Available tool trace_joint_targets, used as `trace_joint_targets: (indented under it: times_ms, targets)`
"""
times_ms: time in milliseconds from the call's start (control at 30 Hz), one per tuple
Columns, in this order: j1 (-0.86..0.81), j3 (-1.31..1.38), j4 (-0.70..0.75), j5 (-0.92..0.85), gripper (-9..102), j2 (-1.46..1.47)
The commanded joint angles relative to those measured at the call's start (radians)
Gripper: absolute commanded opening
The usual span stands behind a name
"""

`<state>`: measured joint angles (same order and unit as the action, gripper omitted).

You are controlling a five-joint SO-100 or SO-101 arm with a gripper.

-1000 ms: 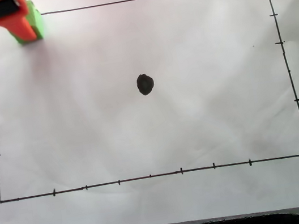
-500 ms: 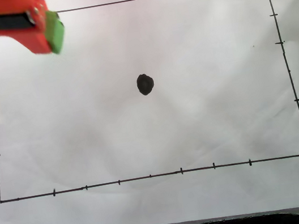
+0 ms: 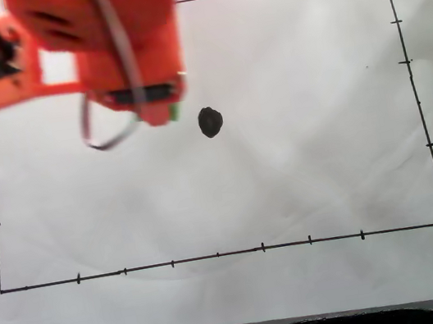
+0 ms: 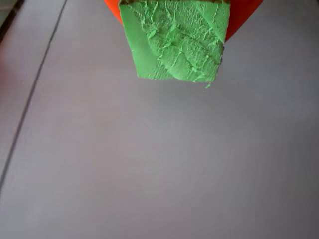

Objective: Grasp the colored block, Place it on the black dot, and then return the arm to the default position.

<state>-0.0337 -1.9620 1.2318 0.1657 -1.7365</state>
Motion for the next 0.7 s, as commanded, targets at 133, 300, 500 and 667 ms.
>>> trace_joint_targets:
  times_ms: [133,300,500,667]
  targets:
    - [0.097,0.072,-0.046,0.029,5,0.067]
    - [0.129,0.074,-0.097,0.017,5,0.138]
    - [0.147,0.074,-0.12,-0.005,5,0.19]
    - [0.146,0.074,-0.129,-0.011,6,0.215]
